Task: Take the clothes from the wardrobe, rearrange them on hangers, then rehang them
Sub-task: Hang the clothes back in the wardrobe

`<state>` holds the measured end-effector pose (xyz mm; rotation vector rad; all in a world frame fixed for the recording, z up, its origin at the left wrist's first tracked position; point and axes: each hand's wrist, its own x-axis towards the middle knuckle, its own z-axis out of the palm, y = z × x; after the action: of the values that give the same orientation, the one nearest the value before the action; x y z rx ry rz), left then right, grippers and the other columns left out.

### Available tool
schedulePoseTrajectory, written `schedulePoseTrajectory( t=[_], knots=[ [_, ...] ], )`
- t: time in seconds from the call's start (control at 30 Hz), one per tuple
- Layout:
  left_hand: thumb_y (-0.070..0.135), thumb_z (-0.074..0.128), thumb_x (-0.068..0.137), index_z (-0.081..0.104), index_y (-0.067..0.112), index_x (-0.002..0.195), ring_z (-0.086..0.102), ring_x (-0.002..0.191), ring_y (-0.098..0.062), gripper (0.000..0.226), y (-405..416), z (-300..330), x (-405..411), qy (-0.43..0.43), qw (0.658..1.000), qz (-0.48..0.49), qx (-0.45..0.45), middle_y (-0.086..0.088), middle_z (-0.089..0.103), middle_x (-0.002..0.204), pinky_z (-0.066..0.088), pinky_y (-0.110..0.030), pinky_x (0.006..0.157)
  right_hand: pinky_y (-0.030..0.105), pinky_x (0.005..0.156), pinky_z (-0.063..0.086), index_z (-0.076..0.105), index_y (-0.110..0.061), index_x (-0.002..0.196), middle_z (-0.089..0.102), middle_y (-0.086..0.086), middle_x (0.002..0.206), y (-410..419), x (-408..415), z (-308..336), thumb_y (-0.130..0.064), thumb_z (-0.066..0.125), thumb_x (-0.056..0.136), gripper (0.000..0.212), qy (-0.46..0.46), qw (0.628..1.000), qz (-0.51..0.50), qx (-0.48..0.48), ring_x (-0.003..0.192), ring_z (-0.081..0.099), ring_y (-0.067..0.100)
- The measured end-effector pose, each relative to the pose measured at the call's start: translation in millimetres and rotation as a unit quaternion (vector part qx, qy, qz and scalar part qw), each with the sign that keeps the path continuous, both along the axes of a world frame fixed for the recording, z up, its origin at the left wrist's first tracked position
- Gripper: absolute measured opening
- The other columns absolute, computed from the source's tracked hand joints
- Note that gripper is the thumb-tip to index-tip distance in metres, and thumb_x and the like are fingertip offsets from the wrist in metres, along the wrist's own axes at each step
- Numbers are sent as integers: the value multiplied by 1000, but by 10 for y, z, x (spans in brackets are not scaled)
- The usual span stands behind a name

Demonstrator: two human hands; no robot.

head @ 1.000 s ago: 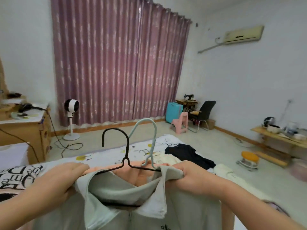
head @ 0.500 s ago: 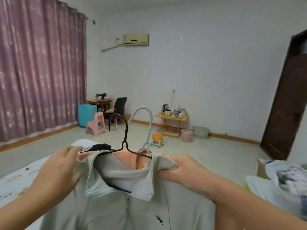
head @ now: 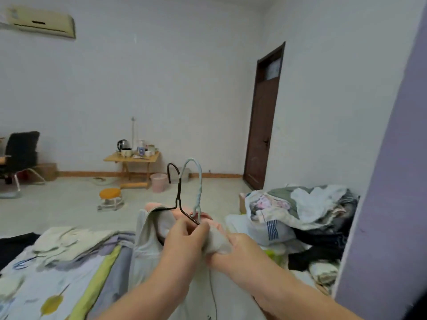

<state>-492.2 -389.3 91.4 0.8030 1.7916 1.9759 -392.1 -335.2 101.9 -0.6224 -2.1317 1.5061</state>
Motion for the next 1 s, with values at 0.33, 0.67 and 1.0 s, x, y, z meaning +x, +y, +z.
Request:
schedulePoseTrajectory(
  t=[0.33,0.67,1.0],
  knots=[
    [2,49,83,41,10,67,33,49,-12,20,904,-241,326,-37,983,-170,54,-4,36,55,28,-25,47,33,85,50,73,-12,72,72,6,85,451,628,-9,-29,59,82,24,65,961,-222,-151,85,66,21],
    [22,61,53,45,1,67,37,48,-11,30,949,-114,1042,20,875,-477,80,-1,43,50,31,-18,46,26,74,43,71,-11,73,66,10,80,109,1369,13,0,58,77,18,102,862,-470,-161,79,60,20],
    [10,56,87,56,11,80,41,42,1,7,901,-4,2376,31,749,-662,0,11,50,49,32,-10,42,23,56,55,69,3,88,71,17,77,-660,2609,167,5,66,78,11,222,794,-545,-153,63,69,19]
  ],
)
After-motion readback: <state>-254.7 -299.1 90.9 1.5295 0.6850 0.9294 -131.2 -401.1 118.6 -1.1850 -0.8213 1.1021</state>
